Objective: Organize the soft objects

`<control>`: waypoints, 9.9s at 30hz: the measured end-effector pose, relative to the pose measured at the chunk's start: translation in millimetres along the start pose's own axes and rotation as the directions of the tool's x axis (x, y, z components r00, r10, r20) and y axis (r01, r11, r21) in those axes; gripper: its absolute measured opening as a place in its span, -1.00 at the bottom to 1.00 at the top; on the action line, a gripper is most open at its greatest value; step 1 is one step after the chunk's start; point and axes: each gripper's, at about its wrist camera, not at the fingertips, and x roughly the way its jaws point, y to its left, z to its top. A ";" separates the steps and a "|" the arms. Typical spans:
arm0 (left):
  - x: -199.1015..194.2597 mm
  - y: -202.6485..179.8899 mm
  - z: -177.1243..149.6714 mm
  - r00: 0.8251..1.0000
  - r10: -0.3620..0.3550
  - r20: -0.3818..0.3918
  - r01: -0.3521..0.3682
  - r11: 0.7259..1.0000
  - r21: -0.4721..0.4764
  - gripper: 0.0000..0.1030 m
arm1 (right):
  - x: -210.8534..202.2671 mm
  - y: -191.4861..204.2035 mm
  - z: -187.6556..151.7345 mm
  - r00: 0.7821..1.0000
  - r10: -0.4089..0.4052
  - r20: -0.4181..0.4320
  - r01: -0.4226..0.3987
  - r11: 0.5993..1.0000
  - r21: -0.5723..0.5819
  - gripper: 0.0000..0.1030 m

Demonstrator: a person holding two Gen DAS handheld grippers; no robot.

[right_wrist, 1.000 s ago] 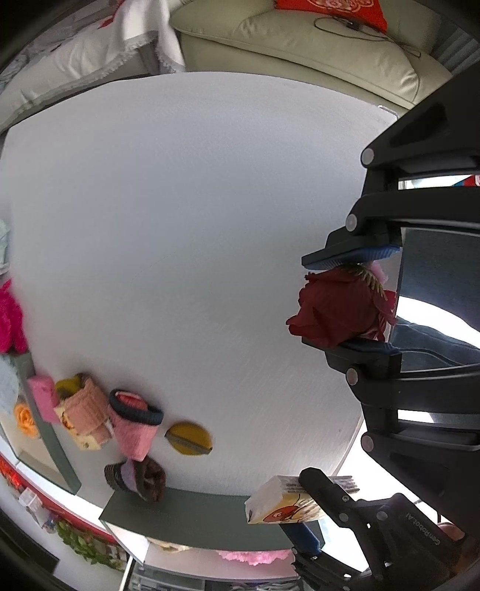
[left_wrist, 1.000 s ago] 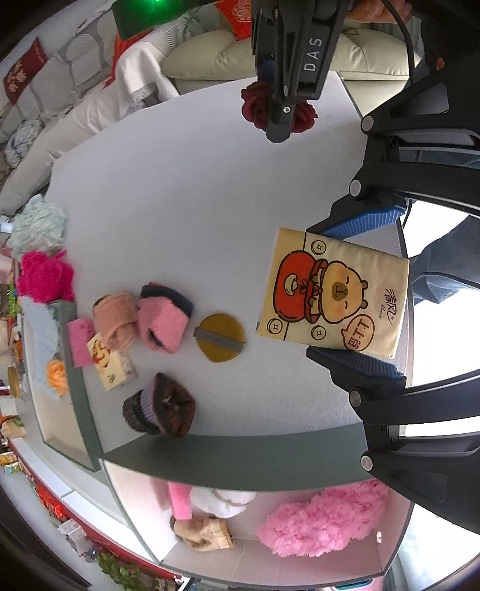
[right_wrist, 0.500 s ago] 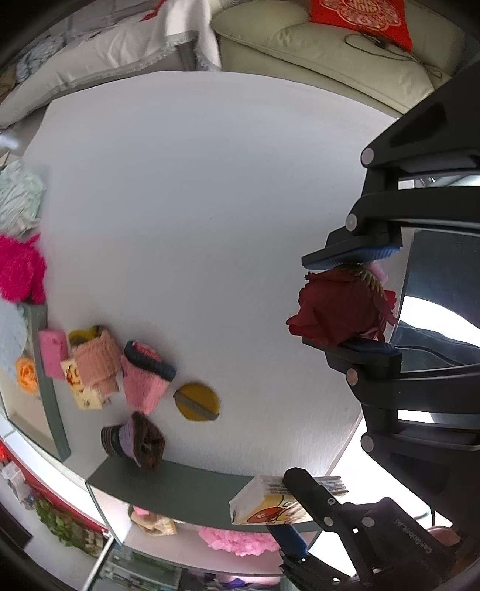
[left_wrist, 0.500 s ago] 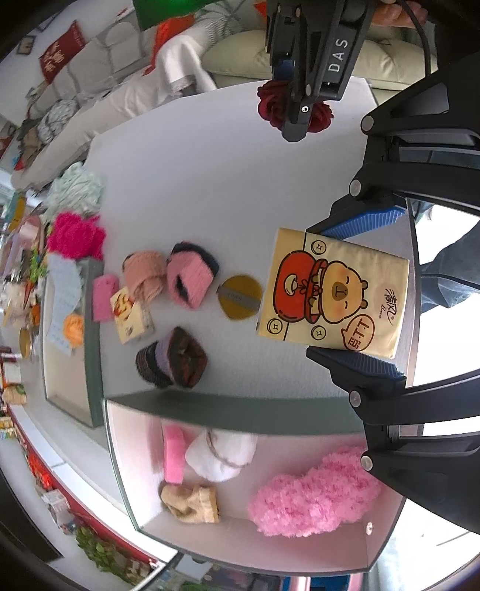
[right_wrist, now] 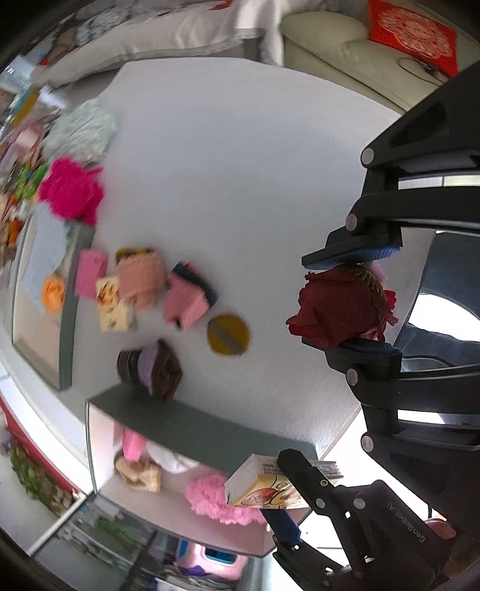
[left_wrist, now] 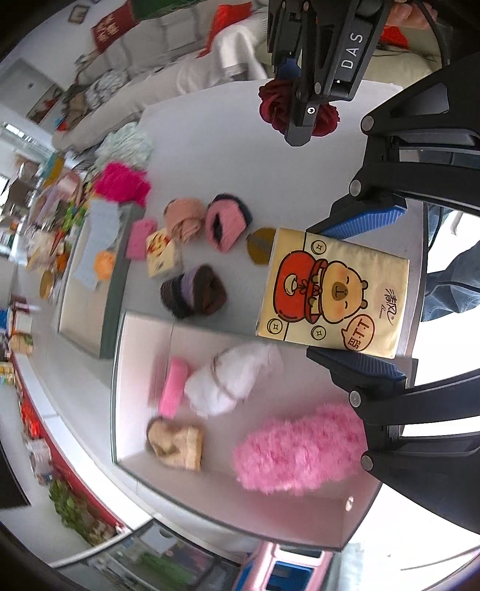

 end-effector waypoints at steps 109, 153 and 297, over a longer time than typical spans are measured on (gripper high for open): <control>17.5 117.0 39.3 0.968 0.250 -0.023 -0.248 0.934 -0.259 1.00 | 24.5 120.1 138.8 0.983 0.180 0.042 -0.174 0.977 -0.119 1.00; 106.0 -62.5 3.8 0.955 0.192 -0.226 -0.210 0.976 -0.060 1.00 | 146.7 -37.9 105.4 0.986 0.100 -0.130 -0.069 0.972 0.224 0.85; 45.5 -53.3 -15.5 0.996 0.029 -0.083 -0.017 0.990 0.142 -0.03 | 59.7 -53.0 -21.5 0.994 0.064 -0.088 -0.043 0.974 0.221 -0.31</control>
